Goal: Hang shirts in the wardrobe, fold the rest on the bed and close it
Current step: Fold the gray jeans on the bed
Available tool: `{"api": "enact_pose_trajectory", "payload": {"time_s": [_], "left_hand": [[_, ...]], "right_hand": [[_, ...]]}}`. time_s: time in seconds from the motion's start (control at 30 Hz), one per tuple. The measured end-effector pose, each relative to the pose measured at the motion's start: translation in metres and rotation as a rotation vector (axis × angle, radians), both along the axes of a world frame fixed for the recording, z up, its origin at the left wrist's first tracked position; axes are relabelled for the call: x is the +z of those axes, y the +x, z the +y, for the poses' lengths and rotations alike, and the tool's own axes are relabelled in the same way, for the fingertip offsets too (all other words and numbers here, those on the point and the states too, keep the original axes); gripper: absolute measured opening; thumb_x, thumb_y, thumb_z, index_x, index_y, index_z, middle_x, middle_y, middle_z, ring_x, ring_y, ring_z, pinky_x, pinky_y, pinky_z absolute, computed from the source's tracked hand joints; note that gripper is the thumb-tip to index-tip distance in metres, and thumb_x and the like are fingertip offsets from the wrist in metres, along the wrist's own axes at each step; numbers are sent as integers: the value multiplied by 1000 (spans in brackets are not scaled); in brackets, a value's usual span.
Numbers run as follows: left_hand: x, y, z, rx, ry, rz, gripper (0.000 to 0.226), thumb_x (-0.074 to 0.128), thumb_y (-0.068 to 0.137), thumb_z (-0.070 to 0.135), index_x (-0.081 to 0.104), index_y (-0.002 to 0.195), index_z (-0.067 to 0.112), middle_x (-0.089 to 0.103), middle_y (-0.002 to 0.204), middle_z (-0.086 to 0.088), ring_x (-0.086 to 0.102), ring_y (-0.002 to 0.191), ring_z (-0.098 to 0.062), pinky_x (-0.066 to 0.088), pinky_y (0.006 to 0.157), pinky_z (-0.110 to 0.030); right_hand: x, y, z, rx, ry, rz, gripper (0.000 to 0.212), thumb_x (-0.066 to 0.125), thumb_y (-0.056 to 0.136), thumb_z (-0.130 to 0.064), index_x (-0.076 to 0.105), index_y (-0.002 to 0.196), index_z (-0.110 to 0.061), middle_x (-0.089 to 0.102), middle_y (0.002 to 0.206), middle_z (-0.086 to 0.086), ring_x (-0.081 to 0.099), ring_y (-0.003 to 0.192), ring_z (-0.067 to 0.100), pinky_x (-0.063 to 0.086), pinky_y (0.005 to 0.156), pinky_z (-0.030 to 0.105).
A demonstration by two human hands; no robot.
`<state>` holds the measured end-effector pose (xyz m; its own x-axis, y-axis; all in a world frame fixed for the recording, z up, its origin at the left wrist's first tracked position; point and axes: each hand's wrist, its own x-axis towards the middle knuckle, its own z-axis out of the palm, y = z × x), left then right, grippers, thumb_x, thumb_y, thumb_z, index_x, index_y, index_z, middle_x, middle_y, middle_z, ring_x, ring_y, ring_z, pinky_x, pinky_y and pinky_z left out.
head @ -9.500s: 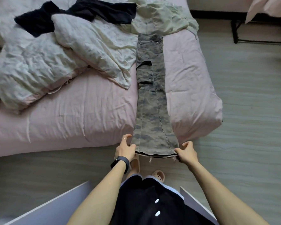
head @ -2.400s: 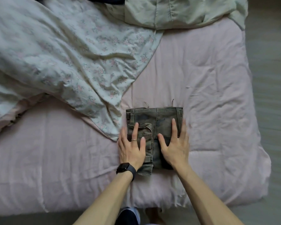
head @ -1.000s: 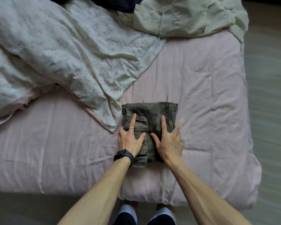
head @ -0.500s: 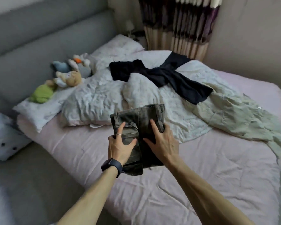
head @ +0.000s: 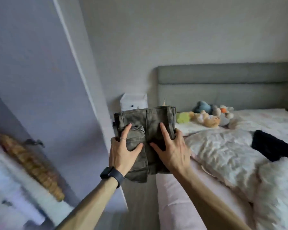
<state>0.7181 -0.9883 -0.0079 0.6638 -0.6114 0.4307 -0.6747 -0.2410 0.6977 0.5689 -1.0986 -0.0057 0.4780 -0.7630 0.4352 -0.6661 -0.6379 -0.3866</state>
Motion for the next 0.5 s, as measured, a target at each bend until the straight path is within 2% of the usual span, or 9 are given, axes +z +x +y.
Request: {"api": "enact_pose_trajectory", "payload": {"time_s": [0.1, 0.17, 0.23, 0.3, 0.37, 0.5], "left_hand": [[23, 52, 72, 211, -61, -17, 83, 75, 74, 61, 22, 137, 73, 42, 107, 9, 54, 78, -1, 38, 66, -15], [39, 71, 110, 299, -94, -43, 83, 76, 74, 60, 25, 138, 70, 46, 115, 8, 52, 84, 4, 42, 77, -17], [52, 83, 151, 407, -143, -76, 82, 79, 74, 55, 31, 140, 64, 50, 127, 10, 55, 107, -5, 43, 94, -23], [65, 94, 194, 527, -163, -116, 82, 79, 73, 54, 32, 139, 63, 48, 131, 8, 51, 125, -13, 40, 101, -25], [78, 104, 229, 621, -144, -121, 82, 78, 73, 57, 29, 137, 67, 47, 134, 2, 52, 127, -20, 40, 99, -25], [112, 129, 295, 791, -141, -194, 83, 77, 73, 60, 26, 138, 69, 43, 118, 4, 56, 116, -21, 39, 93, -22]], "right_hand": [[28, 71, 44, 218, -87, -63, 84, 66, 78, -72, 36, 151, -40, 48, 126, 16, 66, 97, 36, 57, 60, 41], [45, 104, 67, 305, -137, -77, 83, 65, 80, -72, 39, 151, -38, 52, 126, 19, 66, 99, 36, 56, 70, 45], [60, 133, 95, 423, -187, -105, 81, 63, 81, -72, 41, 151, -36, 54, 125, 21, 66, 99, 36, 53, 76, 47], [74, 161, 125, 538, -208, -124, 81, 61, 83, -72, 41, 151, -35, 54, 127, 21, 66, 100, 35, 51, 79, 47], [86, 188, 153, 628, -207, -142, 80, 58, 85, -73, 37, 153, -36, 52, 130, 21, 66, 101, 35, 50, 81, 47], [114, 249, 210, 817, -203, -210, 81, 51, 88, -75, 26, 156, -38, 45, 138, 22, 59, 114, 34, 47, 90, 49]]}}
